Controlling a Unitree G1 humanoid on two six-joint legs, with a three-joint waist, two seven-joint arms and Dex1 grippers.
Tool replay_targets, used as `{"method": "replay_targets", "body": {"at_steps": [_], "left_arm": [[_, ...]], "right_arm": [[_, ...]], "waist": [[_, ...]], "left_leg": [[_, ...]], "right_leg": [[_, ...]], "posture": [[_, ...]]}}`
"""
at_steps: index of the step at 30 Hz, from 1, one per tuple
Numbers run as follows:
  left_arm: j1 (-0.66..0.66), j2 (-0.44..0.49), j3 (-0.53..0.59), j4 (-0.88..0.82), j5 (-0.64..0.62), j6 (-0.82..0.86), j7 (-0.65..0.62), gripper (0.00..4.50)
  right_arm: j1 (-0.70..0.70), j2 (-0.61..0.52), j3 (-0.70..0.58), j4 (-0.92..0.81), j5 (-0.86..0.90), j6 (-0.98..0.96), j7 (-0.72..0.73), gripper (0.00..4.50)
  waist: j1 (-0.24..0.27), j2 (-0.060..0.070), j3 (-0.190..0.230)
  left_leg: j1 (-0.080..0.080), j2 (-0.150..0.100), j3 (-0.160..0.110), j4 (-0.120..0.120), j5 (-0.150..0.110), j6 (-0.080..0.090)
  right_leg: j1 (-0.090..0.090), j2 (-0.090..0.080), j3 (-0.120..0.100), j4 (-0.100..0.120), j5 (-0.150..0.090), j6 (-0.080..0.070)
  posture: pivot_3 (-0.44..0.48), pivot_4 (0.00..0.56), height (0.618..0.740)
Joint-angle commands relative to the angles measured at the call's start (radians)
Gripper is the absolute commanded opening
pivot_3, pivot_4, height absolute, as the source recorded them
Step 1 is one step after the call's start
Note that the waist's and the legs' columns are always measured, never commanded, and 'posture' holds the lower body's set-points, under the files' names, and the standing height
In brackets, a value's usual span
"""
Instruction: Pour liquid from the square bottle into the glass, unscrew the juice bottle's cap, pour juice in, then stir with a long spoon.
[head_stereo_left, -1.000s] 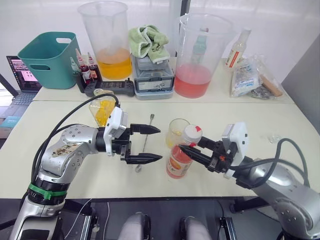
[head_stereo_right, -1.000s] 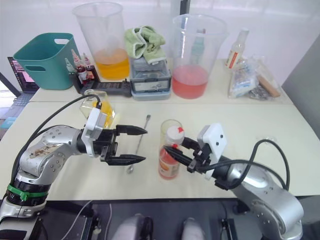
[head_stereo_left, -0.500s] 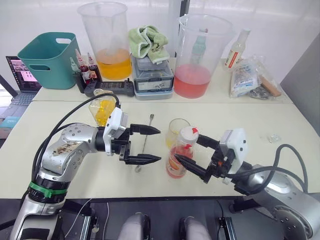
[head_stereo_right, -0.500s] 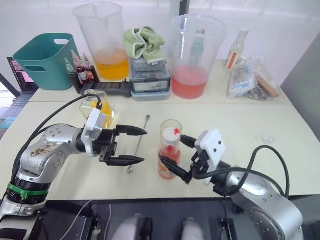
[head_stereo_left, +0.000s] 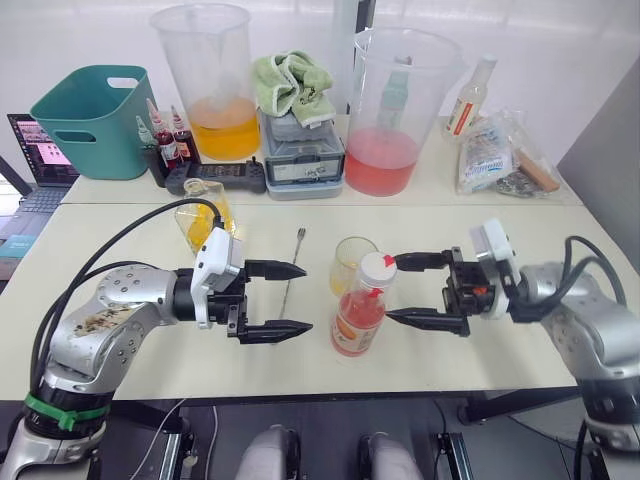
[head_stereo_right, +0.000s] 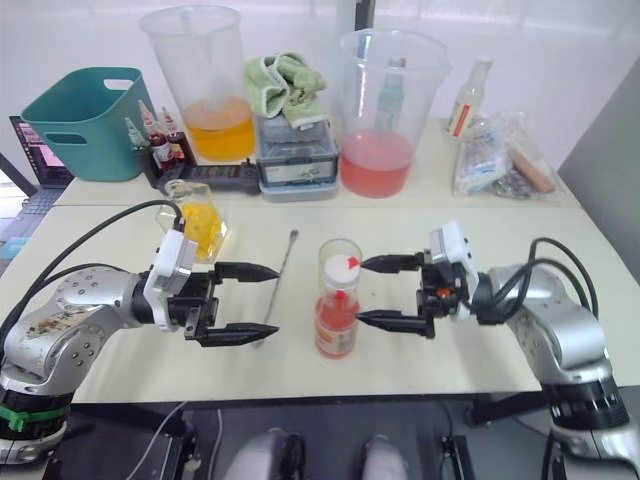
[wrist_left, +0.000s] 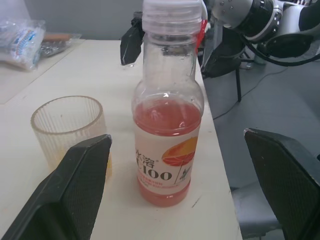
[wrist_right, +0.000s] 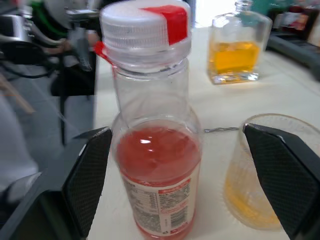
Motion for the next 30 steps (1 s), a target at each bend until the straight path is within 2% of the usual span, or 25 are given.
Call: {"method": "replay_targets", "body": {"at_steps": [1, 7, 15, 18, 24, 27, 30], "left_arm": [[0.024, 0.031, 0.061, -0.049, -0.021, 0.006, 0.020, 4.50], [0.071, 0.043, 0.098, -0.104, -0.053, 0.034, 0.068, 4.50], [0.079, 0.059, 0.102, -0.117, -0.064, 0.044, 0.086, 4.50], [0.073, 0.058, 0.094, -0.115, -0.063, 0.047, 0.090, 4.50], [0.052, 0.053, 0.074, -0.097, -0.051, 0.045, 0.080, 4.50], [0.039, 0.053, 0.056, -0.086, -0.036, 0.042, 0.078, 4.50], [0.011, 0.038, 0.040, -0.063, -0.036, 0.035, 0.078, 4.50]], "right_arm": [[-0.066, 0.012, 0.024, 0.046, -0.003, -0.026, 0.101, 4.44], [-0.152, 0.052, 0.066, 0.115, -0.020, -0.020, 0.184, 4.44], [-0.170, 0.117, 0.072, 0.167, -0.062, -0.052, 0.185, 4.44], [-0.159, 0.123, 0.065, 0.160, -0.060, -0.048, 0.187, 3.65], [-0.122, 0.117, 0.042, 0.095, -0.038, -0.026, 0.159, 1.63], [-0.106, 0.113, 0.026, 0.064, -0.036, -0.025, 0.131, 1.18], [-0.088, 0.103, -0.010, -0.019, 0.003, 0.022, 0.070, 1.16]], "waist": [[0.002, 0.000, 0.000], [0.007, 0.000, 0.000], [0.003, 0.000, 0.000], [0.004, 0.000, 0.000], [0.004, 0.000, 0.000], [0.004, 0.000, 0.000], [0.005, 0.000, 0.000]], "left_leg": [[0.000, 0.000, 0.000, 0.000, 0.000, 0.000], [0.000, -0.001, 0.000, 0.000, 0.001, -0.002], [0.000, 0.000, 0.000, 0.000, 0.002, -0.003], [0.000, -0.001, 0.000, 0.000, 0.002, -0.003], [0.000, -0.001, 0.000, 0.000, 0.002, -0.004], [0.000, -0.001, 0.000, 0.000, 0.002, -0.004], [0.000, -0.001, 0.000, 0.000, 0.002, -0.004]], "right_leg": [[0.000, 0.000, 0.000, 0.001, 0.000, 0.000], [0.000, -0.002, -0.001, 0.000, 0.000, 0.000], [0.000, -0.001, -0.001, 0.001, 0.000, 0.000], [0.000, -0.001, -0.001, 0.001, 0.000, 0.000], [0.000, -0.001, -0.001, 0.001, 0.000, 0.000], [0.000, -0.001, -0.001, 0.001, 0.000, 0.000], [0.000, -0.001, -0.001, 0.001, 0.000, 0.000]], "posture": [[0.000, 0.150, 0.739], [0.000, 0.150, 0.739], [0.000, 0.150, 0.739], [0.000, 0.150, 0.739], [0.000, 0.150, 0.739], [0.000, 0.150, 0.739], [0.000, 0.150, 0.739]]}}
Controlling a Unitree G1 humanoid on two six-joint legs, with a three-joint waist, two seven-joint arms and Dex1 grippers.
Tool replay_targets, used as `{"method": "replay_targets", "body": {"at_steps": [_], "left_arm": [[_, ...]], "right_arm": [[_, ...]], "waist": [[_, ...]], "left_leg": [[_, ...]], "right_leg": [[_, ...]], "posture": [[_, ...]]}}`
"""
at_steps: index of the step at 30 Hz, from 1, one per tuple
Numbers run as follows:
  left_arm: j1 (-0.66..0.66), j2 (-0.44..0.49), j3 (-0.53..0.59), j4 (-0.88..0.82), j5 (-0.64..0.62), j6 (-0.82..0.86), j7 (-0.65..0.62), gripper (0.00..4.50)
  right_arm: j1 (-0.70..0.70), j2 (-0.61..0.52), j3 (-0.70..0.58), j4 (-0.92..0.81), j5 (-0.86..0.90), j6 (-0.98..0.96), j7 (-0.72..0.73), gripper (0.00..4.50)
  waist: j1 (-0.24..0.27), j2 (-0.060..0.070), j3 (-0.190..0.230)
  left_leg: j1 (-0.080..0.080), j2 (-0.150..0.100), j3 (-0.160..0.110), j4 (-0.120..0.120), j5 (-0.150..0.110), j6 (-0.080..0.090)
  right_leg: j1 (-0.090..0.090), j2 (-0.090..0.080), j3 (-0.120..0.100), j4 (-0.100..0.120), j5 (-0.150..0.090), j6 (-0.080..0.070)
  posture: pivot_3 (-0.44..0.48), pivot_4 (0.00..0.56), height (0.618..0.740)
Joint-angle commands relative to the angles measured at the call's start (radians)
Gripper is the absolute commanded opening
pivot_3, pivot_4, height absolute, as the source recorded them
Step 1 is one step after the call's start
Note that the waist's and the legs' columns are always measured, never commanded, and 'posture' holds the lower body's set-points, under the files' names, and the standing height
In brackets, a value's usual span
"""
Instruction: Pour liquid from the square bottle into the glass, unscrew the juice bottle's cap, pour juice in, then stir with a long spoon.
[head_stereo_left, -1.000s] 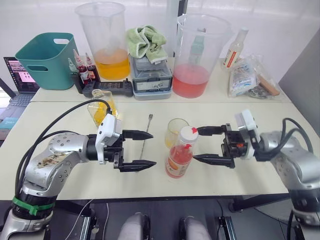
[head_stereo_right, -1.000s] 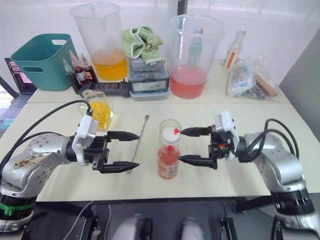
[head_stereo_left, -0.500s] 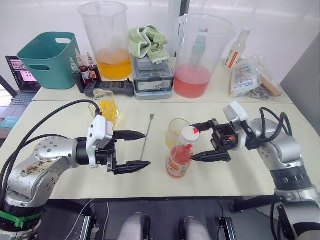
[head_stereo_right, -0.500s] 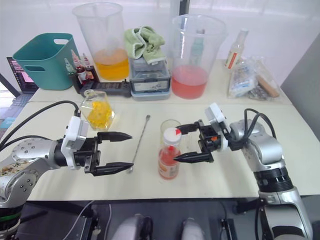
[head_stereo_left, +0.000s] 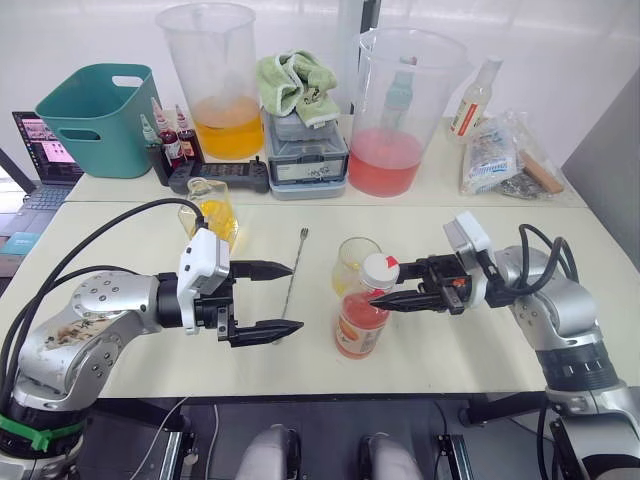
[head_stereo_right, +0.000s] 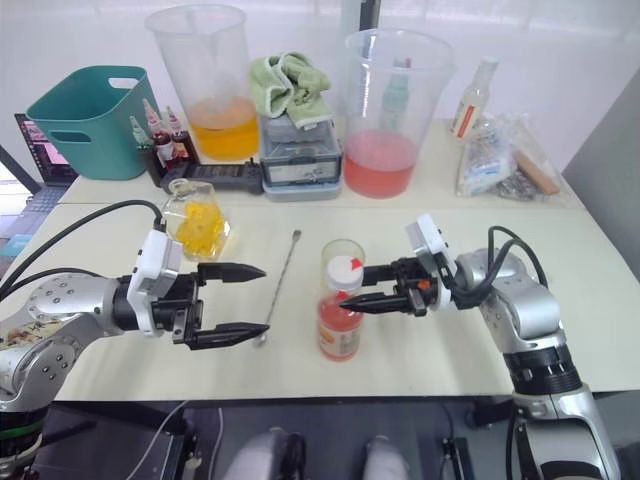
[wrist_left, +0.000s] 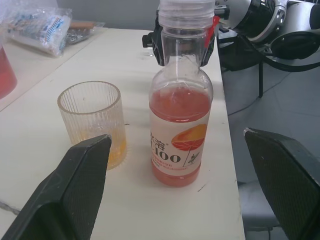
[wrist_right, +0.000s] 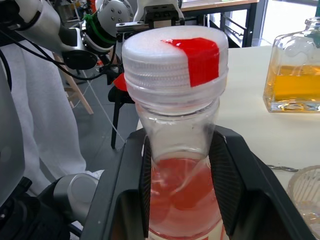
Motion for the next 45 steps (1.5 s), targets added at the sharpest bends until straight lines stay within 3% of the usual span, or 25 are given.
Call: {"method": "replay_targets", "body": {"at_steps": [1, 3, 12, 18, 27, 34, 36, 40, 43, 45], "left_arm": [[-0.039, -0.014, -0.007, 0.012, 0.003, -0.023, -0.005, 4.50], [-0.044, -0.019, -0.019, 0.020, 0.011, -0.029, -0.013, 4.50], [-0.105, -0.054, -0.089, 0.110, 0.045, -0.072, -0.090, 4.50], [-0.164, -0.080, -0.139, 0.178, 0.064, -0.087, -0.153, 4.50], [-0.226, -0.092, -0.173, 0.237, 0.087, -0.100, -0.220, 4.50], [-0.222, -0.083, -0.164, 0.235, 0.095, -0.097, -0.230, 4.50], [-0.215, -0.083, -0.158, 0.228, 0.095, -0.096, -0.223, 4.50], [-0.192, -0.081, -0.143, 0.205, 0.092, -0.094, -0.203, 4.50], [-0.156, -0.075, -0.116, 0.169, 0.085, -0.086, -0.170, 4.50], [-0.138, -0.070, -0.102, 0.151, 0.081, -0.082, -0.158, 4.50]], "right_arm": [[0.006, -0.023, -0.078, -0.121, 0.073, 0.048, -0.059, 1.16], [0.024, -0.029, -0.092, -0.159, 0.082, 0.065, -0.085, 1.16], [0.247, 0.019, -0.246, -0.573, 0.184, 0.216, -0.574, 1.12], [0.413, 0.094, -0.225, -0.781, 0.145, 0.240, -0.851, 1.11], [0.565, 0.179, -0.082, -0.826, -0.058, 0.181, -1.042, 1.10], [0.609, 0.183, -0.062, -0.803, -0.052, 0.168, -1.035, 1.10], [0.602, 0.171, -0.086, -0.789, -0.017, 0.166, -1.008, 2.16], [0.575, 0.109, -0.141, -0.767, 0.046, 0.167, -0.932, 3.60], [0.521, -0.019, -0.192, -0.684, 0.061, 0.130, -0.755, 4.48], [0.486, -0.062, -0.192, -0.634, 0.062, 0.102, -0.680, 4.48]], "waist": [[0.000, 0.000, 0.000], [0.000, 0.000, 0.000], [0.005, 0.000, 0.000], [0.008, 0.000, 0.000], [0.003, 0.000, 0.000], [0.000, -0.001, -0.001], [0.000, -0.001, -0.001], [0.000, -0.001, -0.001], [-0.002, -0.001, -0.001], [-0.001, -0.001, -0.001]], "left_leg": [[0.000, 0.000, 0.000, 0.000, 0.000, 0.000], [0.000, 0.000, 0.000, 0.000, 0.000, 0.000], [0.000, 0.000, 0.000, -0.001, 0.000, 0.000], [0.000, 0.000, 0.000, -0.001, 0.000, -0.001], [0.000, 0.000, 0.001, -0.001, 0.001, -0.001], [0.000, 0.000, 0.000, -0.001, 0.001, -0.001], [0.000, 0.000, 0.000, -0.001, 0.001, -0.001], [0.000, 0.000, 0.000, -0.001, 0.001, -0.001], [0.000, 0.000, 0.000, -0.001, 0.000, 0.000], [0.000, 0.000, 0.000, 0.000, -0.002, 0.004]], "right_leg": [[0.000, 0.000, 0.000, 0.000, 0.000, 0.000], [0.000, 0.000, 0.000, 0.000, 0.000, 0.000], [0.000, 0.000, 0.000, 0.000, 0.000, 0.000], [0.000, 0.000, 0.000, 0.000, 0.000, 0.000], [0.000, 0.001, 0.001, 0.000, 0.000, 0.000], [0.000, 0.001, 0.001, -0.001, 0.000, 0.000], [0.000, 0.001, 0.001, -0.001, 0.000, 0.000], [0.000, 0.001, 0.001, -0.001, 0.000, 0.000], [0.000, 0.001, 0.002, -0.001, 0.000, 0.000], [0.000, 0.001, 0.002, -0.001, 0.000, 0.000]], "posture": [[0.000, 0.150, 0.739], [0.000, 0.150, 0.739], [0.000, 0.150, 0.739], [0.000, 0.150, 0.739], [0.000, 0.150, 0.739], [0.000, 0.150, 0.739], [0.000, 0.150, 0.739], [0.000, 0.150, 0.739], [0.000, 0.150, 0.739], [0.000, 0.150, 0.739]]}}
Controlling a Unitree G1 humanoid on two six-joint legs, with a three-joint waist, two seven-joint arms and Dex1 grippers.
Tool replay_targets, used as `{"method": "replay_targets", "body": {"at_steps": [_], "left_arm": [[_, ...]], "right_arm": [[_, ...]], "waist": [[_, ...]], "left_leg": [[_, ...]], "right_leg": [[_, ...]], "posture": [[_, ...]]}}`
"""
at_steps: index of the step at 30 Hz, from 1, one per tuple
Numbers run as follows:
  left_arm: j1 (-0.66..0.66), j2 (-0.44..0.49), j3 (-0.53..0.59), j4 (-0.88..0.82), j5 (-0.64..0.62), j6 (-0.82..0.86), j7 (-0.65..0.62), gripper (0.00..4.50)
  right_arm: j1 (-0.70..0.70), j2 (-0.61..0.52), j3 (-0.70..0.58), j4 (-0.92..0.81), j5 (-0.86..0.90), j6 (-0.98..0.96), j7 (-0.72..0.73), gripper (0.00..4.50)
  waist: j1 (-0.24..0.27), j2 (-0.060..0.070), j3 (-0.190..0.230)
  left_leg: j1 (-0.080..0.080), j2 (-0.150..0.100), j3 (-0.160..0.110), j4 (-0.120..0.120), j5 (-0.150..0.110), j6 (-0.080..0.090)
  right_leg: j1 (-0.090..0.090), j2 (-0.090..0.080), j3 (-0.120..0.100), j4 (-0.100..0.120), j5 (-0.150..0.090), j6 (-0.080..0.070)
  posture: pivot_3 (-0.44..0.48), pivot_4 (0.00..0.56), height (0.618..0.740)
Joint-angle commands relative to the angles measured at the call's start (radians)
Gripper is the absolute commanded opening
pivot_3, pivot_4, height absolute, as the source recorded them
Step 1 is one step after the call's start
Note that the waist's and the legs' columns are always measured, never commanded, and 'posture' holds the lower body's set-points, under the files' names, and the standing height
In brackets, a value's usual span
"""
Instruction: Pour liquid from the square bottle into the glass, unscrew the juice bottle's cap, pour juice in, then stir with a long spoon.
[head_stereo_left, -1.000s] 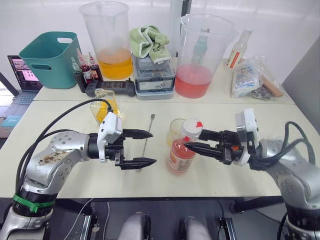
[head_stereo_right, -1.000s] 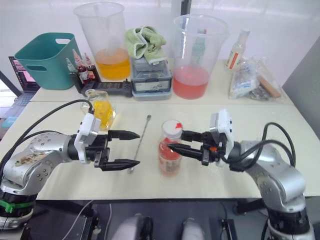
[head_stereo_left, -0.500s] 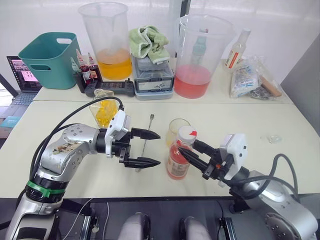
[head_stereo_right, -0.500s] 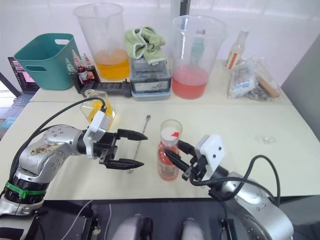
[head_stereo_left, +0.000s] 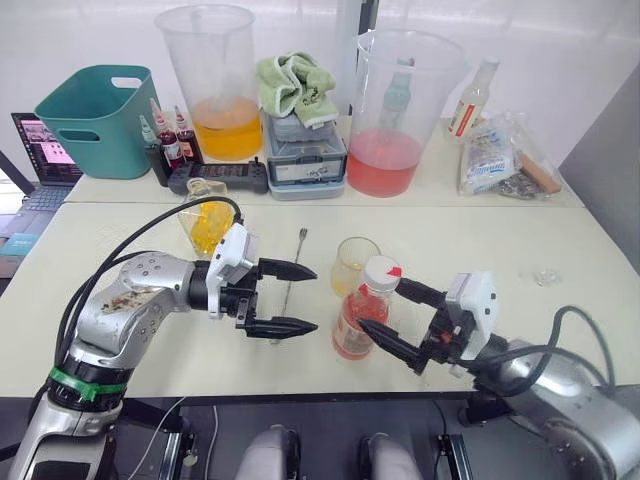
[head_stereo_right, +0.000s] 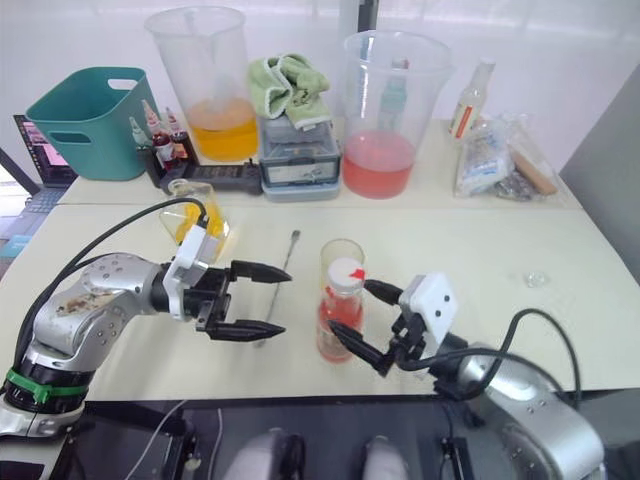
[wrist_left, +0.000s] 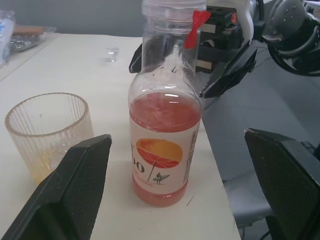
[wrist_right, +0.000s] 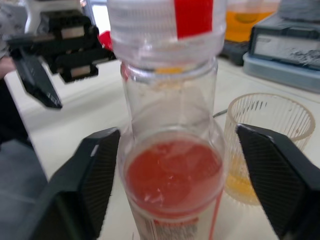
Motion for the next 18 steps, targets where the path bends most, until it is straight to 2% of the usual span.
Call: {"method": "replay_targets", "body": {"at_steps": [1, 4, 6, 11, 18], "left_arm": [[0.027, 0.018, 0.054, -0.068, -0.019, 0.004, 0.033, 4.50], [0.075, 0.033, 0.095, -0.117, -0.030, 0.019, 0.075, 4.50], [0.095, 0.039, 0.110, -0.138, -0.035, 0.027, 0.093, 4.50], [0.174, 0.074, 0.175, -0.215, -0.063, 0.055, 0.143, 4.50], [0.260, 0.097, 0.248, -0.302, -0.108, 0.092, 0.217, 4.50]], "right_arm": [[-0.081, -0.060, -0.029, 0.089, 0.026, -0.073, 0.182, 4.48], [-0.223, -0.148, 0.007, 0.278, 0.020, -0.117, 0.431, 4.48], [-0.284, -0.184, 0.035, 0.365, 0.003, -0.142, 0.536, 4.48], [-0.508, -0.173, 0.143, 0.593, -0.027, -0.192, 0.794, 4.48], [-0.682, -0.093, 0.223, 0.765, -0.067, -0.205, 0.956, 4.48]], "waist": [[0.001, 0.000, 0.000], [-0.001, 0.000, 0.000], [0.000, 0.000, 0.000], [-0.001, 0.000, 0.000], [0.001, 0.000, 0.000]], "left_leg": [[0.000, 0.000, 0.000, 0.000, -0.001, 0.002], [0.000, 0.000, -0.001, 0.000, -0.002, 0.003], [0.000, 0.000, 0.000, 0.001, -0.003, 0.005], [0.000, 0.001, 0.000, 0.001, -0.003, 0.004], [0.000, 0.000, 0.000, 0.001, 0.001, -0.002]], "right_leg": [[0.000, 0.000, 0.000, 0.000, 0.000, 0.000], [0.000, 0.000, 0.000, 0.000, 0.000, 0.000], [0.000, 0.000, 0.000, 0.000, 0.000, 0.000], [0.000, 0.000, -0.001, 0.000, 0.000, 0.000], [0.000, -0.001, -0.001, 0.000, 0.000, 0.000]], "posture": [[0.000, 0.150, 0.739], [0.000, 0.150, 0.739], [0.000, 0.150, 0.739], [0.000, 0.150, 0.739], [0.000, 0.150, 0.739]]}}
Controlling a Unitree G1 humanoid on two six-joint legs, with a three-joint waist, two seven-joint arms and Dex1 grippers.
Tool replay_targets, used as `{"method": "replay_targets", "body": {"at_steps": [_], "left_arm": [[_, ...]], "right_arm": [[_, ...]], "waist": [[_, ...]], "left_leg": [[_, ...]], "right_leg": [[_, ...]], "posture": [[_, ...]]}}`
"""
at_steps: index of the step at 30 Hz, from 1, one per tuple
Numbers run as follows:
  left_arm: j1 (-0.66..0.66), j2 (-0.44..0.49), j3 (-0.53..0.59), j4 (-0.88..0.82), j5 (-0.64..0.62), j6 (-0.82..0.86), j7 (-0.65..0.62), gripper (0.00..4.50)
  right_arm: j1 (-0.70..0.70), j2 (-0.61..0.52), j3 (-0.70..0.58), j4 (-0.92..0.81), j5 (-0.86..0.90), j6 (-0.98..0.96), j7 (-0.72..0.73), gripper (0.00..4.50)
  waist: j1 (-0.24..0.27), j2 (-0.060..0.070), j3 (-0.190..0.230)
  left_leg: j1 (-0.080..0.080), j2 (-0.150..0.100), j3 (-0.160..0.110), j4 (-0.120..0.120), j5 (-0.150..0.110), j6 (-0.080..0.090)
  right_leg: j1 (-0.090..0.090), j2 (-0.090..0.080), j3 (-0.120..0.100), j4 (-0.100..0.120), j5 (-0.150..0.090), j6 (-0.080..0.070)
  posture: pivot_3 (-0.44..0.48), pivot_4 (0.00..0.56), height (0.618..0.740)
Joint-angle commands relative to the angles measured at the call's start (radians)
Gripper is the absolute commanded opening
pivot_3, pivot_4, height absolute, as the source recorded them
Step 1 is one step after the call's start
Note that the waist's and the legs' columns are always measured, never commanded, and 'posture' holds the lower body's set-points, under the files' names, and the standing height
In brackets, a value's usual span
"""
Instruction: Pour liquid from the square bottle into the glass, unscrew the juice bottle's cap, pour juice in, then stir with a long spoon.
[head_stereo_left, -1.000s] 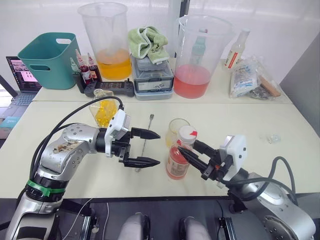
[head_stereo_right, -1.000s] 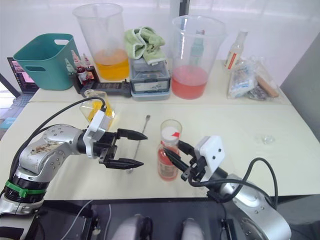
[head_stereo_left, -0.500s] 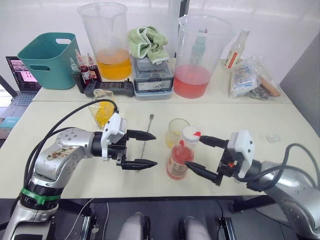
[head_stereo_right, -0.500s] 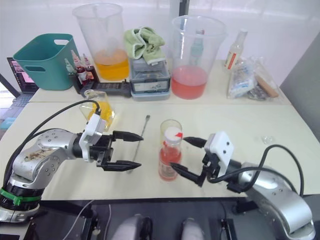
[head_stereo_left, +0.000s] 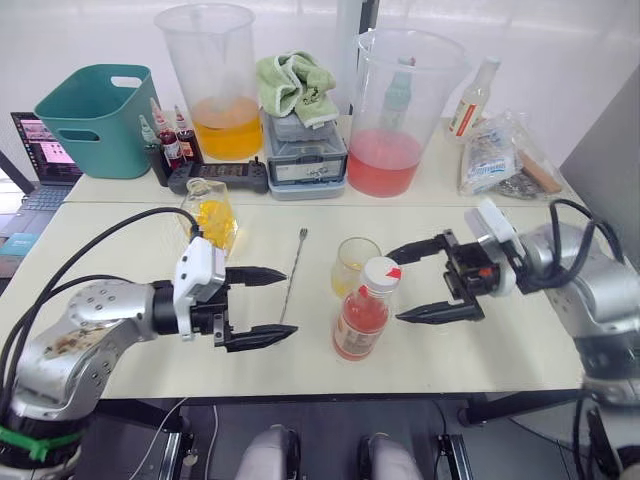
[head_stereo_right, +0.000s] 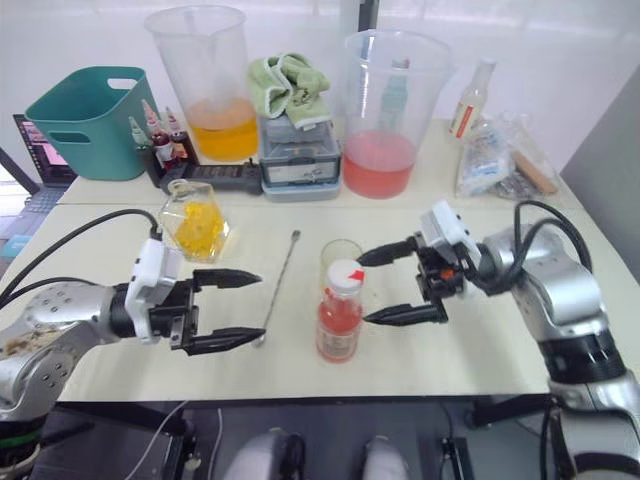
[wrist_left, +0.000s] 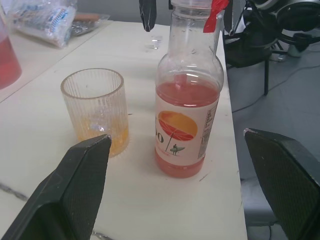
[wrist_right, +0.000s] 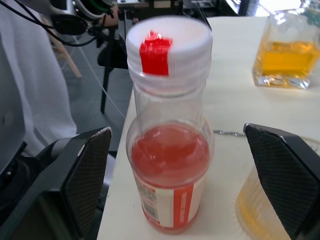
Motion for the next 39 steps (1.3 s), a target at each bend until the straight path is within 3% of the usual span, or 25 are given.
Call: {"method": "replay_targets", "body": {"at_steps": [1, 9, 18, 20, 29, 35, 39], "left_arm": [[0.015, 0.015, 0.044, -0.056, -0.041, 0.012, 0.031, 4.50], [0.072, 0.042, 0.094, -0.108, -0.072, 0.035, 0.076, 4.50], [0.055, 0.044, 0.060, -0.089, -0.061, 0.025, 0.071, 4.50], [0.043, 0.042, 0.048, -0.077, -0.053, 0.018, 0.063, 4.50], [-0.042, 0.022, -0.039, 0.013, -0.018, -0.027, -0.001, 4.50], [-0.116, -0.003, -0.108, 0.102, 0.013, -0.068, -0.072, 4.50], [-0.163, -0.023, -0.148, 0.150, 0.032, -0.087, -0.110, 4.50]], "right_arm": [[-0.033, 0.014, 0.006, 0.034, -0.014, -0.024, 0.066, 4.48], [-0.079, 0.061, 0.073, 0.096, 0.014, -0.044, 0.070, 4.48], [-0.031, 0.039, 0.048, 0.009, 0.100, 0.043, 0.063, 1.62], [-0.013, 0.038, 0.032, -0.025, 0.106, 0.066, 0.055, 1.24], [0.107, 0.052, -0.111, -0.249, 0.164, 0.153, -0.177, 1.16], [0.264, 0.099, -0.222, -0.490, 0.189, 0.218, -0.501, 1.16], [0.363, 0.138, -0.212, -0.627, 0.165, 0.234, -0.661, 1.16]], "waist": [[0.003, 0.000, 0.000], [0.000, 0.000, 0.000], [0.000, 0.000, 0.000], [0.001, 0.000, 0.000], [0.001, 0.000, 0.000], [0.006, 0.000, 0.000], [0.004, 0.000, 0.000]], "left_leg": [[0.000, 0.000, 0.000, 0.000, 0.000, 0.000], [0.000, 0.000, 0.000, -0.001, 0.001, -0.002], [0.000, 0.000, 0.000, -0.002, 0.001, -0.003], [0.000, 0.000, 0.000, -0.002, 0.001, -0.002], [0.000, 0.000, 0.000, -0.002, 0.001, -0.003], [0.000, 0.000, 0.000, -0.003, 0.001, -0.003], [0.000, 0.000, 0.001, -0.003, 0.001, -0.003]], "right_leg": [[0.000, 0.000, 0.000, 0.000, 0.000, 0.000], [-0.001, -0.001, -0.001, 0.001, 0.000, 0.000], [-0.001, -0.001, -0.001, 0.000, 0.001, -0.001], [-0.001, -0.001, -0.001, 0.000, 0.001, -0.001], [-0.002, -0.002, -0.001, 0.000, 0.001, -0.001], [-0.002, -0.002, -0.001, 0.000, 0.001, -0.001], [-0.002, -0.002, -0.001, 0.000, 0.001, -0.001]], "posture": [[0.000, 0.150, 0.739], [0.000, 0.150, 0.739], [0.000, 0.150, 0.739], [0.000, 0.150, 0.739], [0.000, 0.150, 0.739], [0.000, 0.150, 0.739], [0.000, 0.150, 0.739]]}}
